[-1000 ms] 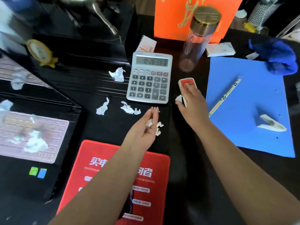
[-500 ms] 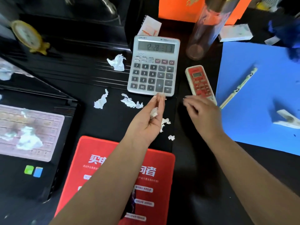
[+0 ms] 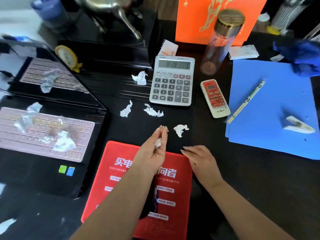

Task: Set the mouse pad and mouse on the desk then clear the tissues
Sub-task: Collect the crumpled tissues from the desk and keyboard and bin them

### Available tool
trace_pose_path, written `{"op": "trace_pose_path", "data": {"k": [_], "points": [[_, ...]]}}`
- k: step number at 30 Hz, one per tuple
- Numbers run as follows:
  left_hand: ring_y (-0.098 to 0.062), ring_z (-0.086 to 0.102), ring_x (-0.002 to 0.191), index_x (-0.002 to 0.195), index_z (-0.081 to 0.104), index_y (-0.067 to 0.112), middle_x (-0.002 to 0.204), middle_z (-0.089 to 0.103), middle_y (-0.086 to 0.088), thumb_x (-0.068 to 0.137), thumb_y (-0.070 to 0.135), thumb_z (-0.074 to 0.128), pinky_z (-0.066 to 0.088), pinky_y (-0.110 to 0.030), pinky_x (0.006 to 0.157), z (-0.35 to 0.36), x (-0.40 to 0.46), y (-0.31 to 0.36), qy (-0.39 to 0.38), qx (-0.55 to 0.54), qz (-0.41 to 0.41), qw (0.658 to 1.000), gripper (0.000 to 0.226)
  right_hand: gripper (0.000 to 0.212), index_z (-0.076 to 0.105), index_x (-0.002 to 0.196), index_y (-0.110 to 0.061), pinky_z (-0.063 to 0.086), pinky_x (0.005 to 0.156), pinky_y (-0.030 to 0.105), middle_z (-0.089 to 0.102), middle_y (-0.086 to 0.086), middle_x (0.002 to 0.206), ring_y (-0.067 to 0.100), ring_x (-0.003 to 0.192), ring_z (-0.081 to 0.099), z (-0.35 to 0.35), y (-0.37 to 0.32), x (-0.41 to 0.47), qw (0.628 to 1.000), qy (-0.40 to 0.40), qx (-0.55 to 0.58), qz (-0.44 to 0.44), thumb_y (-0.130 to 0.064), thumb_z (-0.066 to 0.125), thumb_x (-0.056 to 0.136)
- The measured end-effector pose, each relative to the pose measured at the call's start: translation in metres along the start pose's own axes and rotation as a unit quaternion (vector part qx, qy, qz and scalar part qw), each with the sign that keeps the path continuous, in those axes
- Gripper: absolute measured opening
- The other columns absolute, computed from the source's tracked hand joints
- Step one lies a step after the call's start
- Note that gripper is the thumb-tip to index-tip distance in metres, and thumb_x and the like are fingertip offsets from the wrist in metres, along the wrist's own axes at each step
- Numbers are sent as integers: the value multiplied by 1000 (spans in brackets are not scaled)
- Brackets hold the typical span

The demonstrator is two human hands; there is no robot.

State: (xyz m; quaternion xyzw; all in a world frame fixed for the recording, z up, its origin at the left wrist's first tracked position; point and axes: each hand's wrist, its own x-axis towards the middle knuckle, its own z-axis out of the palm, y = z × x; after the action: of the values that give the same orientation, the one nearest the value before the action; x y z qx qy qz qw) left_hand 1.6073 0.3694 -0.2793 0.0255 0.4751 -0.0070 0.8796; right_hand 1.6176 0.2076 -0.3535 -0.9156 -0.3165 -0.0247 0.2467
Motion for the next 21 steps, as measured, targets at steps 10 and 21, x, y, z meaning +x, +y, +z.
{"op": "trace_pose_path", "data": {"k": [10, 21], "points": [[-22, 68, 80, 83, 64, -6, 62, 72, -16, 89, 3, 56, 59, -23, 63, -11, 6, 20, -8, 64, 12, 998, 14, 38, 55, 125, -8, 35, 94, 16, 43, 6, 143, 18, 108, 59, -6, -28, 64, 967, -8, 129, 219, -3, 59, 88], [-14, 66, 79, 88, 64, 9, 90, 68, -7, 95, 18, 48, 56, -23, 73, -7, 32, 22, -27, 177, 50, 983, 20, 19, 71, 99, -14, 36, 76, -6, 56, -8, 98, -2, 82, 55, -5, -71, 71, 933, 50, 238, 264, -9, 68, 81]]}}
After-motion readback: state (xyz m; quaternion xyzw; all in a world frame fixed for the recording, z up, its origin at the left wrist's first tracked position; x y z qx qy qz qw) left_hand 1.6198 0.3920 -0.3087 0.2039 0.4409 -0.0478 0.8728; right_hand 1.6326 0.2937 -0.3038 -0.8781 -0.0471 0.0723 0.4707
